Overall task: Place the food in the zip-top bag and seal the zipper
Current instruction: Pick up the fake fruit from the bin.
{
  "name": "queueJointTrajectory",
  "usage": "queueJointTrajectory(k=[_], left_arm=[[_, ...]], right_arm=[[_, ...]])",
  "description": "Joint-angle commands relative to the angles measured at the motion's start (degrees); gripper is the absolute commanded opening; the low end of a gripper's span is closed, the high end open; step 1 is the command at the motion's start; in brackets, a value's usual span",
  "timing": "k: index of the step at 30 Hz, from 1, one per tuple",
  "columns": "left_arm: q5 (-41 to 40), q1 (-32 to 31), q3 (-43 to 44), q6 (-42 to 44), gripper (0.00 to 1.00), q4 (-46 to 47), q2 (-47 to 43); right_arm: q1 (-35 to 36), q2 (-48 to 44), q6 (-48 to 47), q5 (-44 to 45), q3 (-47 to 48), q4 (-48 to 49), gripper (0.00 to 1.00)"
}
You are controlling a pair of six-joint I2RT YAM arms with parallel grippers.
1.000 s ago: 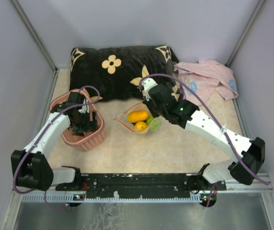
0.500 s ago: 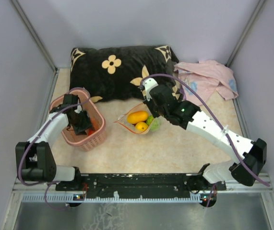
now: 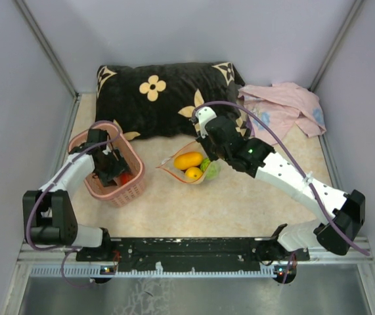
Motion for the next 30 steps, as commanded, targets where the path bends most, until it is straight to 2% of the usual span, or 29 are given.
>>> queueJointTrajectory(k=[1,6,9,13,16,20,30], left_arm=[[-1.6,0.2,-1.0,-1.7,0.77,0.9,2.8],[-3.2,0.2,-1.4,-1.4,0.76,2.1,6.5],[-2.8,0.2,-1.8,-1.4,0.71,3.2,7.9],[-2.8,0.2,-1.4,-1.2,0.53,2.7,7.1],[-3.8,0.2,-0.6,-1.4,0.43,1.3,3.0],[-5.5,0.3,-0.4,-1.9,0.36,0.4,-3.9],[-6.6,0.2,1.5,-0.7,0.32,-0.8,-17.7]], right_arm=[[-0.4,-2.2,-0.5,1.0,0.8,3.4,0.0],[-0.6,-2.4,-0.3,1.4,0.0,4.4,0.0],[-0.7,-2.8,-0.1,1.2,-0.6,5.0,0.0],[-0.8,-2.4,-0.3,1.2,0.0,4.4,0.0],[-0.8,-2.5,-0.4,1.8,0.6,4.2,0.0],[-0.8,-2.2,-0.3,1.5,1.6,4.2,0.0],[-0.8,0.5,0.8,0.5,5.4,2.9,0.0]])
